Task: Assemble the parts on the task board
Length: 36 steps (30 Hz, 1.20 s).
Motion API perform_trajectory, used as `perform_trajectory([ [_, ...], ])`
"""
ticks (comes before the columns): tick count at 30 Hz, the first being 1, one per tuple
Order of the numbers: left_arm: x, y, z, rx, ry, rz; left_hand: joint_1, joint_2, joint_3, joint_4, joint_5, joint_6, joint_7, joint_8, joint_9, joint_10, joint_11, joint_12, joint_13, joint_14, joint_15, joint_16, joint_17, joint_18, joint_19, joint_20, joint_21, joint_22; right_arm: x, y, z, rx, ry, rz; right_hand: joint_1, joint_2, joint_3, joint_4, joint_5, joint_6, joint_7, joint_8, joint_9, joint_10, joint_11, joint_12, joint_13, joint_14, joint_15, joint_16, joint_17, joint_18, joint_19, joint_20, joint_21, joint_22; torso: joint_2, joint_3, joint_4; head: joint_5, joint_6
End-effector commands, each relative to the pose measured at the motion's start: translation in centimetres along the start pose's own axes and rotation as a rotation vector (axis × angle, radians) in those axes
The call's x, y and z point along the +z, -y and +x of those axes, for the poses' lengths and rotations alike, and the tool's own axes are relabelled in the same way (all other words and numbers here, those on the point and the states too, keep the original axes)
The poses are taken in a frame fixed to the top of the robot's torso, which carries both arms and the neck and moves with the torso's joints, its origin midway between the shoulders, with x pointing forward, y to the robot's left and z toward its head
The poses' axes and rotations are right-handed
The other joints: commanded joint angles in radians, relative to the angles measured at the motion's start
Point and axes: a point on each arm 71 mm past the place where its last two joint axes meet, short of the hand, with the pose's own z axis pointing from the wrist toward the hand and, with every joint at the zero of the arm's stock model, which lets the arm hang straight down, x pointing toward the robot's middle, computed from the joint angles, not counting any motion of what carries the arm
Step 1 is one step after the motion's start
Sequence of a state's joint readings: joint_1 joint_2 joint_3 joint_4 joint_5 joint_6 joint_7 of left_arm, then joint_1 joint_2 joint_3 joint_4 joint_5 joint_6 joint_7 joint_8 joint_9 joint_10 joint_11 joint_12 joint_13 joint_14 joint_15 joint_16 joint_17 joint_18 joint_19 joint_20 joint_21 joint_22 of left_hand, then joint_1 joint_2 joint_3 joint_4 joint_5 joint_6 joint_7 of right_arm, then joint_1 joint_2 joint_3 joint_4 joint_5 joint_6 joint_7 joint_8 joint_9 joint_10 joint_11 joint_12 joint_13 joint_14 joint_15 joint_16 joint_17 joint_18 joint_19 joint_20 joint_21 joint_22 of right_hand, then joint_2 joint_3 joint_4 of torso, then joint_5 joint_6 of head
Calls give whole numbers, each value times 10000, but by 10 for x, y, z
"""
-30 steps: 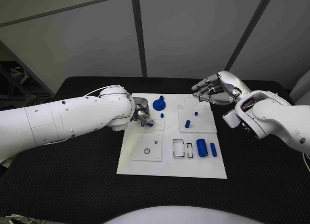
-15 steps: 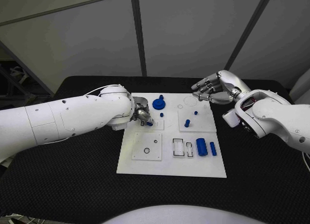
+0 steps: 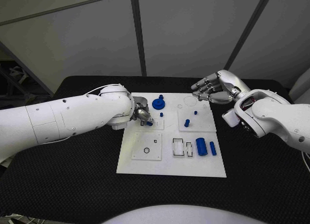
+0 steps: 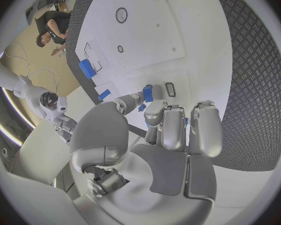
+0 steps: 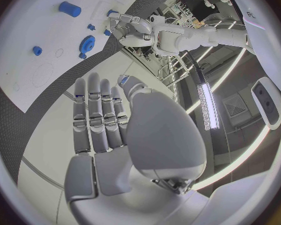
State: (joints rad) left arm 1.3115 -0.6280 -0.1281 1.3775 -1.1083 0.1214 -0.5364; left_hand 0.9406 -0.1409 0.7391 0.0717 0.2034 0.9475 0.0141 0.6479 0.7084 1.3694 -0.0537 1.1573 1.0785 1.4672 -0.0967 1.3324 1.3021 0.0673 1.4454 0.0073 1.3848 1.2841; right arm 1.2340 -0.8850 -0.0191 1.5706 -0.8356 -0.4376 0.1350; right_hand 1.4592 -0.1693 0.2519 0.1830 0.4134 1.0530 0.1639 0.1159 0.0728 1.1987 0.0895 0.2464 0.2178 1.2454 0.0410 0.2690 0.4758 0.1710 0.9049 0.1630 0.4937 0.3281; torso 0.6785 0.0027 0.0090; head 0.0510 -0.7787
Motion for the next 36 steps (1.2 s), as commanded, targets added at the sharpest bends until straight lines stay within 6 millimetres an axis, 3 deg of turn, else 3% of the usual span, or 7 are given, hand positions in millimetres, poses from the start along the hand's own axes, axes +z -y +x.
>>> perform_trajectory([
  [1, 1, 0, 5, 95, -309, -69, -96, 37, -4, 32, -34, 120, -19, 61, -14, 100, -9, 74, 53, 393, -93, -19, 18, -59, 56, -4, 61, 36, 0, -1, 0, -15, -50, -64, -86, 5, 21, -35, 43, -43, 60, -63, -6, -25, 47, -23, -16, 65, 32, -31, 9, 103, 55, 31, -43, -15, 0, 3, 0, -7, -2],
  [18, 2, 1, 6, 24, -431, -35, -325, 311, 502, -184, 251, 219, -65, 52, -70, 186, -53, 175, 150, 401, -123, -19, 27, -69, 81, -34, 84, 101, 0, -1, 0, -15, -66, -64, -98, 7, 20, -31, 46, -47, 62, -66, -6, -30, 50, -28, -22, 64, 35, -42, 11, 103, 56, 33, -53, -21, -1, 0, 5, -35, -32],
  [25, 2, 2, 6, 30, -484, -28, -545, 374, 933, -516, 825, 287, -68, 73, -91, 233, -59, 177, 146, 406, -123, -18, 34, -75, 92, -39, 93, 145, 1, -1, 0, -14, -76, -61, -98, 7, 20, -31, 46, -47, 62, -66, -6, -30, 50, -28, -22, 64, 35, -42, 11, 103, 56, 33, -53, -21, -1, 1, 8, -39, -40],
  [36, 3, 1, 5, -76, -432, -42, -791, 629, 1374, -692, 969, 374, -72, 68, -134, 312, -65, 242, 226, 410, -122, -17, 41, -84, 111, -37, 115, 205, 0, -1, 0, -12, -92, -50, -98, 7, 20, -31, 46, -47, 62, -66, -6, -30, 50, -28, -22, 64, 35, -42, 11, 103, 56, 33, -53, -21, 1, 6, 7, -53, -32],
])
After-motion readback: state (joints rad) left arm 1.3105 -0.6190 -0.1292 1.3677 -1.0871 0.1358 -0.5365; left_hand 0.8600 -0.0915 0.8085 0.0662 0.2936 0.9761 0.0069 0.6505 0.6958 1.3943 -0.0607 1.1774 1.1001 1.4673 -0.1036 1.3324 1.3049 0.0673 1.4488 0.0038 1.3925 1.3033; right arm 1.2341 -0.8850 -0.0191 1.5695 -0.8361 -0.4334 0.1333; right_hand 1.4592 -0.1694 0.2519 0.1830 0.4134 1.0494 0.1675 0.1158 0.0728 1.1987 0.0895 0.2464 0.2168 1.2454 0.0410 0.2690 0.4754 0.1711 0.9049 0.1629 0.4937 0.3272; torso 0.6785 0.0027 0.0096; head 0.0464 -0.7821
